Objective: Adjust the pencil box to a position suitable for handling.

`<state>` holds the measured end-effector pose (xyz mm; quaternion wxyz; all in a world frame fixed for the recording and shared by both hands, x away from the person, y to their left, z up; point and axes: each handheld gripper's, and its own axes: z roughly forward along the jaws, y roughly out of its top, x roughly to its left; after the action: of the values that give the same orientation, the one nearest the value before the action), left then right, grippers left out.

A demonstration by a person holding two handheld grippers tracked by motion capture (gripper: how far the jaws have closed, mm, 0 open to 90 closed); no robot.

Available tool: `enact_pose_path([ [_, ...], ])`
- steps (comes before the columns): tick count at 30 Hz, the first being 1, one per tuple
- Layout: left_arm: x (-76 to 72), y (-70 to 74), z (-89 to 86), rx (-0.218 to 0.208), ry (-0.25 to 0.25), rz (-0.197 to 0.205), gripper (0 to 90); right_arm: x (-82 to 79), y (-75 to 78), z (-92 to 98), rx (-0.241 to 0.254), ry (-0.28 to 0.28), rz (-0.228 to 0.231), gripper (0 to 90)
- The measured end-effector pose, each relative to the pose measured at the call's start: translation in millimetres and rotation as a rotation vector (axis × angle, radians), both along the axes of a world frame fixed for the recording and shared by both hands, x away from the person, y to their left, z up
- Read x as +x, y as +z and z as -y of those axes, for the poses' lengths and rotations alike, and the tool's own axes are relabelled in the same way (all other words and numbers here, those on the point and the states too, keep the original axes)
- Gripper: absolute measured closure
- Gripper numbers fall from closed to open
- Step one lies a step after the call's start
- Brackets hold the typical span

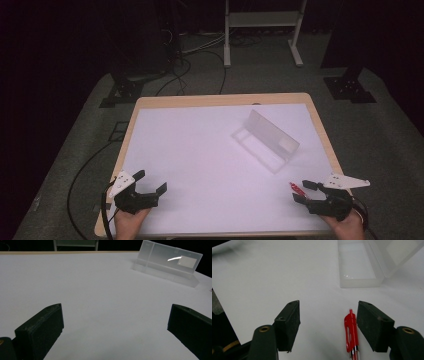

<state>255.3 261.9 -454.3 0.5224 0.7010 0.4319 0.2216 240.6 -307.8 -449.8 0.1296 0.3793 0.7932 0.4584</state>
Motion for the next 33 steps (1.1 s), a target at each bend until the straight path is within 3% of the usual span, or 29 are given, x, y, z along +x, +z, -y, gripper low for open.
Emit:
enact_pose_path([
  [9, -1.3, -0.3, -1.9, -0.005, 0.001, -0.003, 0.0, 9.6, 14.6, -12.0, -0.014, 0.033, 0.014, 33.7],
  [33, -2.1, 0.3, -2.7, -0.011, -0.01, 0.003, 0.0, 55.9, 51.0, -53.4, -0.073, 0.126, 0.029, 33.0],
])
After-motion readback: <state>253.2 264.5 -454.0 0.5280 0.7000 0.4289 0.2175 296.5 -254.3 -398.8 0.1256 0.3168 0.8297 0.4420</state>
